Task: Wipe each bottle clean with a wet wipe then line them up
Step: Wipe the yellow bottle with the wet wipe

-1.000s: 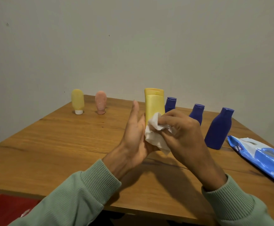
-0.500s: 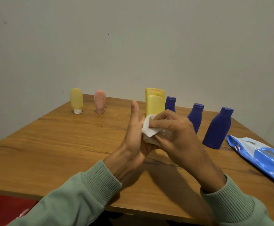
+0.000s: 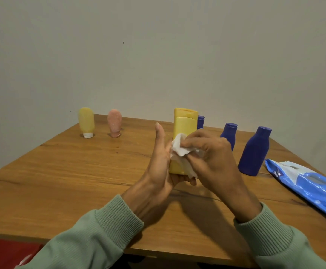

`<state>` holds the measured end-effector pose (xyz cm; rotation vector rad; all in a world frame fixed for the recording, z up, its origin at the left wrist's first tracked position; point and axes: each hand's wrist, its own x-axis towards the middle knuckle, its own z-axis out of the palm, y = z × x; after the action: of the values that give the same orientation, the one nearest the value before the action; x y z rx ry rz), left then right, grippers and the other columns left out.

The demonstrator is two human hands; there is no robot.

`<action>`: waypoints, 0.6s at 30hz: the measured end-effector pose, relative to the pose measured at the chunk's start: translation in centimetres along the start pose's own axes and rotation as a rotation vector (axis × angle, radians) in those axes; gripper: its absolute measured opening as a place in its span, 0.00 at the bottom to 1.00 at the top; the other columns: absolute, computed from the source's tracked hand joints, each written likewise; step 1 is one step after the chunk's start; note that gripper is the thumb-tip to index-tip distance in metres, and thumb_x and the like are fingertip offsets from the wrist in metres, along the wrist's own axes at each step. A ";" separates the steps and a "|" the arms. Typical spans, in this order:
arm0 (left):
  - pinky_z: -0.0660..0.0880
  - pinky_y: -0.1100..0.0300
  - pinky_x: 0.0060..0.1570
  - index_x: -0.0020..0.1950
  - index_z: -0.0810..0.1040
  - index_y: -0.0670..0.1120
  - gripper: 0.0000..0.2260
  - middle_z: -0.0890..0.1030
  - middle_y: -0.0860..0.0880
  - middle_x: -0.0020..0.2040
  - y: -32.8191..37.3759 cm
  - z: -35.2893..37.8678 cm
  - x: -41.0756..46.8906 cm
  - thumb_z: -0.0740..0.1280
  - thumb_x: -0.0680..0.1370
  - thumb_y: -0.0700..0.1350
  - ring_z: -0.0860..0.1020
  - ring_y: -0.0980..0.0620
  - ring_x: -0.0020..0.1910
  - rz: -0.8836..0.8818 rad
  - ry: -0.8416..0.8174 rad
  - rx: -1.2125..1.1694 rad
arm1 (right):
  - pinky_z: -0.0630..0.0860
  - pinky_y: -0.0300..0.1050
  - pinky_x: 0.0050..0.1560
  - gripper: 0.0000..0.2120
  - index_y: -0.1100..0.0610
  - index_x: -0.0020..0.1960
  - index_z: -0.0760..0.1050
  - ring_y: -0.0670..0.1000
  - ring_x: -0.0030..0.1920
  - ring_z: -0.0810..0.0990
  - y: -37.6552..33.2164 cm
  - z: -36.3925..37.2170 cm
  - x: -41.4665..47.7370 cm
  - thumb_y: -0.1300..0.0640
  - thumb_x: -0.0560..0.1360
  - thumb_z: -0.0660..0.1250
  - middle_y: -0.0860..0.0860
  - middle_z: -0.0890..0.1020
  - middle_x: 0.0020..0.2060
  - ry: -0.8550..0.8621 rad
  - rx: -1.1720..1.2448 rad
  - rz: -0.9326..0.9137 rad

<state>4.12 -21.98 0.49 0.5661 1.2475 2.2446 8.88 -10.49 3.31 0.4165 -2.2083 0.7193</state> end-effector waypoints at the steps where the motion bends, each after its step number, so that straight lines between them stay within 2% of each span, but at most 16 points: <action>1: 0.74 0.45 0.45 0.68 0.74 0.49 0.40 0.81 0.39 0.57 -0.1 0.2 0.0 0.46 0.72 0.76 0.80 0.44 0.47 0.008 -0.001 0.010 | 0.74 0.30 0.45 0.09 0.56 0.52 0.82 0.41 0.46 0.77 0.1 0.0 0.2 0.60 0.71 0.73 0.46 0.80 0.45 0.056 0.005 0.001; 3: 0.73 0.43 0.49 0.68 0.74 0.49 0.40 0.82 0.40 0.56 0.1 0.2 0.1 0.46 0.72 0.75 0.81 0.44 0.48 0.016 0.009 -0.013 | 0.75 0.33 0.44 0.09 0.56 0.51 0.82 0.42 0.45 0.77 -0.1 0.2 0.3 0.59 0.71 0.73 0.47 0.81 0.45 0.088 -0.001 -0.003; 7: 0.79 0.48 0.49 0.70 0.71 0.45 0.40 0.82 0.42 0.52 1.1 -0.4 0.3 0.50 0.73 0.75 0.82 0.45 0.50 0.043 0.059 -0.152 | 0.78 0.48 0.47 0.11 0.52 0.51 0.82 0.46 0.47 0.77 -0.2 0.7 -0.3 0.57 0.69 0.74 0.43 0.80 0.47 -0.121 -0.059 -0.044; 8: 0.79 0.49 0.48 0.70 0.71 0.46 0.40 0.82 0.42 0.52 1.2 -0.5 0.2 0.50 0.73 0.74 0.82 0.45 0.50 0.046 0.060 -0.155 | 0.77 0.49 0.48 0.11 0.52 0.51 0.82 0.46 0.48 0.77 -0.2 0.6 -0.4 0.58 0.69 0.75 0.42 0.80 0.47 -0.140 -0.055 -0.046; 11: 0.78 0.50 0.45 0.68 0.73 0.47 0.39 0.82 0.41 0.54 1.2 -0.1 -0.1 0.48 0.74 0.74 0.82 0.45 0.49 0.027 0.044 -0.080 | 0.77 0.36 0.48 0.11 0.55 0.50 0.82 0.40 0.46 0.77 0.0 0.1 -0.1 0.61 0.69 0.74 0.43 0.79 0.45 -0.001 0.028 -0.027; 13: 0.76 0.51 0.40 0.68 0.74 0.48 0.39 0.82 0.40 0.55 1.1 0.1 -0.2 0.46 0.74 0.74 0.81 0.45 0.46 0.019 0.030 -0.036 | 0.75 0.31 0.45 0.09 0.56 0.50 0.82 0.40 0.46 0.77 -0.2 -0.2 0.0 0.61 0.69 0.73 0.43 0.78 0.45 0.080 0.019 -0.021; 15: 0.77 0.52 0.36 0.69 0.73 0.47 0.40 0.82 0.41 0.55 1.2 0.0 -0.1 0.45 0.74 0.74 0.82 0.46 0.45 0.007 0.031 -0.059 | 0.73 0.27 0.46 0.10 0.56 0.49 0.82 0.37 0.45 0.75 -0.3 -0.3 0.1 0.61 0.69 0.74 0.42 0.77 0.44 0.040 -0.013 -0.003; 18: 0.79 0.51 0.38 0.71 0.71 0.47 0.40 0.81 0.40 0.59 1.3 -0.2 -0.2 0.47 0.73 0.75 0.83 0.44 0.49 -0.028 0.014 -0.106 | 0.71 0.26 0.44 0.11 0.56 0.49 0.82 0.36 0.45 0.74 -0.5 -1.1 0.1 0.62 0.67 0.75 0.39 0.75 0.43 -0.161 -0.033 0.041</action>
<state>3.87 -22.82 1.47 0.4910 1.1284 2.2795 9.68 -10.22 4.17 0.4267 -2.3831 0.6907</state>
